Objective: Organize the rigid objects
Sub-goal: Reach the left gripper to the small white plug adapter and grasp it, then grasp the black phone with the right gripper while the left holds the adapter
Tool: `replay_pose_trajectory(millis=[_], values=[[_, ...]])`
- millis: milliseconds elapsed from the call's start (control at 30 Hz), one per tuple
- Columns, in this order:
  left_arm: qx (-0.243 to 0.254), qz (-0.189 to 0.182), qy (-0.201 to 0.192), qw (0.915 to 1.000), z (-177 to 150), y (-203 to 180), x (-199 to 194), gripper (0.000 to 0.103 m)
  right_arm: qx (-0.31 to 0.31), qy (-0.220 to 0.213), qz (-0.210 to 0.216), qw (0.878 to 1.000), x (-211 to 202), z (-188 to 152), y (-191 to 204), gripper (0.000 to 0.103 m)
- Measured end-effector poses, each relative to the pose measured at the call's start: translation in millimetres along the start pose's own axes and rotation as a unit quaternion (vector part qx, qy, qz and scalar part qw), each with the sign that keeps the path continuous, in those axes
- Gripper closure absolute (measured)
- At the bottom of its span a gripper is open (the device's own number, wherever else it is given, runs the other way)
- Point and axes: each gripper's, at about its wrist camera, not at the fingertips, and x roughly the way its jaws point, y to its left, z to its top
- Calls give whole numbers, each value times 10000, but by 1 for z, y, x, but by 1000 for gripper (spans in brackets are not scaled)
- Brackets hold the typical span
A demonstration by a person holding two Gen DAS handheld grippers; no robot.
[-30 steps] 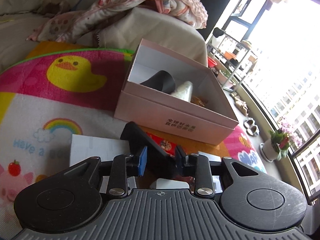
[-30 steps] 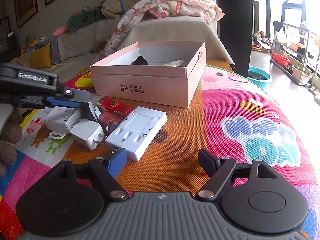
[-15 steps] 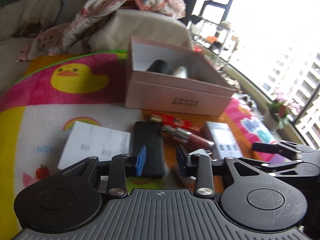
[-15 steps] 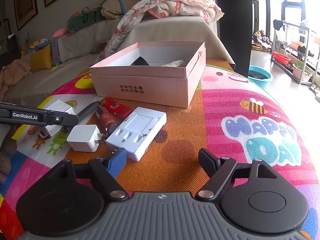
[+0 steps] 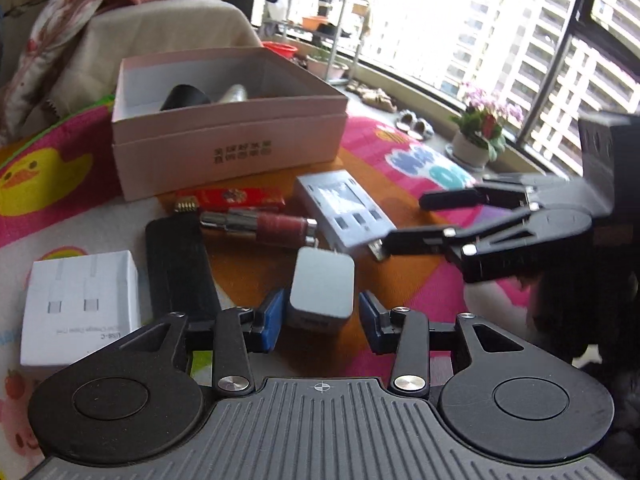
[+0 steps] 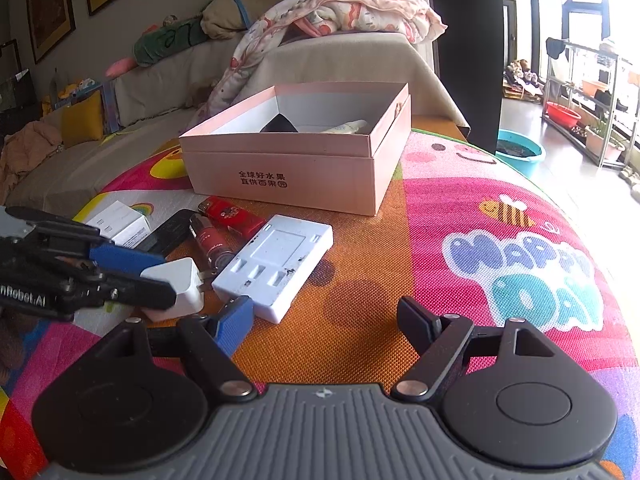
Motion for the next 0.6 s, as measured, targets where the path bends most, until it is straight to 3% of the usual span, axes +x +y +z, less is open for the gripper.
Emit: replay_pose_trajectory(millis=[67,267,433,600], values=[[337,204,20,9992,-3,-12,0,58,45,-10,23,10000,0,1,-1,24],[-202,366,-137,9990,5,-9,8,59,93,-18,36,9999,-1,0,-2,24],[-86,465,-204,9987,0,-19,7,64,116,-22,38,9999,-1,0,-3,24],[-792,306,-598,9946,-29,-8,-18,66,-6,-91,-82,9999,-5,1,3,24]])
